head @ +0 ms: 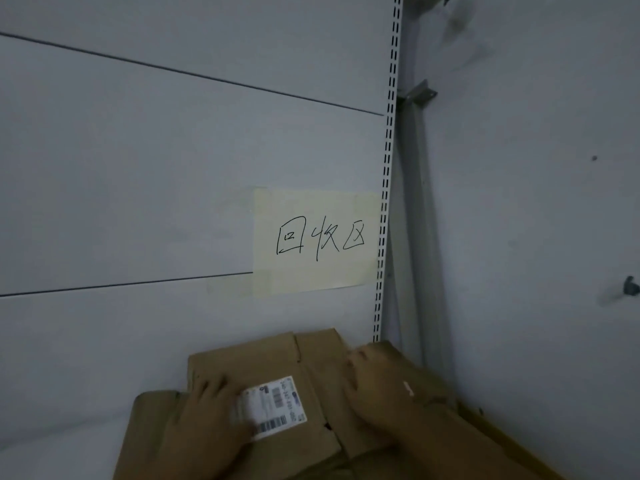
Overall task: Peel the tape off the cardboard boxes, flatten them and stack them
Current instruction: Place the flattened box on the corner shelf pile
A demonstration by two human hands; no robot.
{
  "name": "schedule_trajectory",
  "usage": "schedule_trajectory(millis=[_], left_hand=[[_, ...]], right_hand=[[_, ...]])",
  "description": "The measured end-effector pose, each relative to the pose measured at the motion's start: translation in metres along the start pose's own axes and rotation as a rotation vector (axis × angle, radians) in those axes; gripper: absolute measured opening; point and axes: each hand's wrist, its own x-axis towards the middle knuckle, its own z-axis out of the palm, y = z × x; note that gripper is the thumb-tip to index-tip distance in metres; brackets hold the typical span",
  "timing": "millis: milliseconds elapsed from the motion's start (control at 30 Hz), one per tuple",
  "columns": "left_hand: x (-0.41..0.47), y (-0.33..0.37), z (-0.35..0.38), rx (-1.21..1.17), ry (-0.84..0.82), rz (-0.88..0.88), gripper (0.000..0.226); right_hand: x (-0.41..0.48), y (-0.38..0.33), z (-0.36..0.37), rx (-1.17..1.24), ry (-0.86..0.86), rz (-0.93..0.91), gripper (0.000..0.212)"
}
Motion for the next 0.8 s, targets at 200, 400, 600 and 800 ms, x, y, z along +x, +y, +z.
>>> schedule_trajectory(millis=[200,400,600,800], left_hand=[[0.004,-0.017,0.027,0.071,-0.038,-0.089,0.061],[0.002,-0.018,0.026,0.157,-0.099,-0.111,0.06],[0.0,0.002,0.015,0.24,-0.155,-0.196,0.057],[-0.032,0.025,0.008,0.348,-0.036,-0.157,0.044]], right_hand=[[0.005,0.004,0.04,0.311,-0.23,-0.136,0.043],[0.016,0.005,0.047,0.174,-0.428,-0.193,0.058],[0.026,0.006,0.054,0.113,-0.417,-0.266,0.056],[0.024,0.004,0.049,0.236,-0.418,-0.286,0.048]])
